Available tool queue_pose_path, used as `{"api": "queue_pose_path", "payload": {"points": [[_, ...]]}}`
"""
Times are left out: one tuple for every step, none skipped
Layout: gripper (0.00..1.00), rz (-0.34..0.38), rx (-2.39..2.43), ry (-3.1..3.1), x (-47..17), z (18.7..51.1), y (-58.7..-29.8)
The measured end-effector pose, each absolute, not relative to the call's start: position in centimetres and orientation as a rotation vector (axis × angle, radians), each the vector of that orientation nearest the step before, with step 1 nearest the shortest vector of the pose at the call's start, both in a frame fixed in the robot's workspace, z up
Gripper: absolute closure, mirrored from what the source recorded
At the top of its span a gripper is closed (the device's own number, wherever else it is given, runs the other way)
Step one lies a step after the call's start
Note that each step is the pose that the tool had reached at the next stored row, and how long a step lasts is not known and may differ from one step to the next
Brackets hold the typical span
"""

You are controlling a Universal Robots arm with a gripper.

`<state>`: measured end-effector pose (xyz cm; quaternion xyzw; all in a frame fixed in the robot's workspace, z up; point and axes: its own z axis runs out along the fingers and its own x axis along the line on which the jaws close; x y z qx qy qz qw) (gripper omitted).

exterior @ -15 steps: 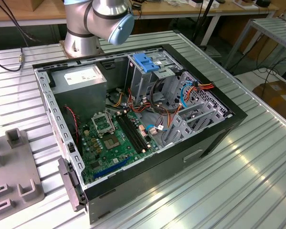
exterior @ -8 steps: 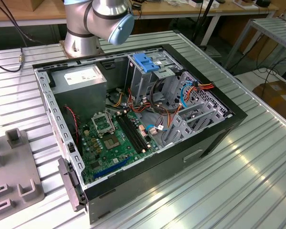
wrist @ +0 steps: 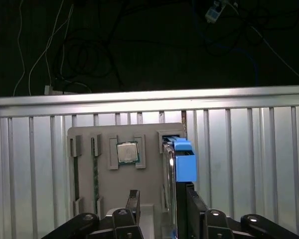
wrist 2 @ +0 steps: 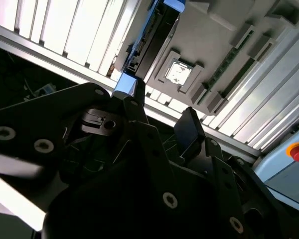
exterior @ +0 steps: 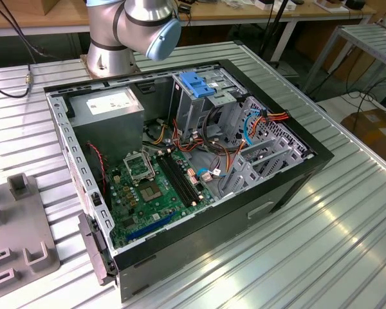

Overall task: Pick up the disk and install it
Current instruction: 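Pick up the disk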

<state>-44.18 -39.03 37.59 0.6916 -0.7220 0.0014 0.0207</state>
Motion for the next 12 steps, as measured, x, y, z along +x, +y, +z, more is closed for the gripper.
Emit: {"api": "queue_pose_path", "payload": {"points": [[0.49, 0.004, 2.145, -2.239, -44.18, 37.58, -39.03], [0.49, 0.004, 2.145, -2.239, -44.18, 37.58, -39.03], [0.49, 0.004, 2.145, -2.238, -44.18, 37.58, -39.03], [0.49, 0.004, 2.145, -2.238, -44.18, 37.59, -39.03], [0.49, 0.004, 2.145, -2.238, -44.18, 37.58, -39.03], [0.49, 0.004, 2.145, -2.238, -44.18, 37.58, -39.03], [0.49, 0.005, 2.145, -2.238, -44.18, 37.58, -39.03], [0.49, 0.005, 2.145, -2.238, -44.18, 37.58, -39.03], [0.49, 0.004, 2.146, -2.238, -44.18, 37.58, -39.03], [0.49, 0.004, 2.146, -2.238, -44.18, 37.58, -39.03], [0.49, 0.005, 2.146, -2.238, -44.18, 37.58, -39.03], [0.49, 0.005, 2.148, -2.236, -44.18, 37.55, -39.03]]}}
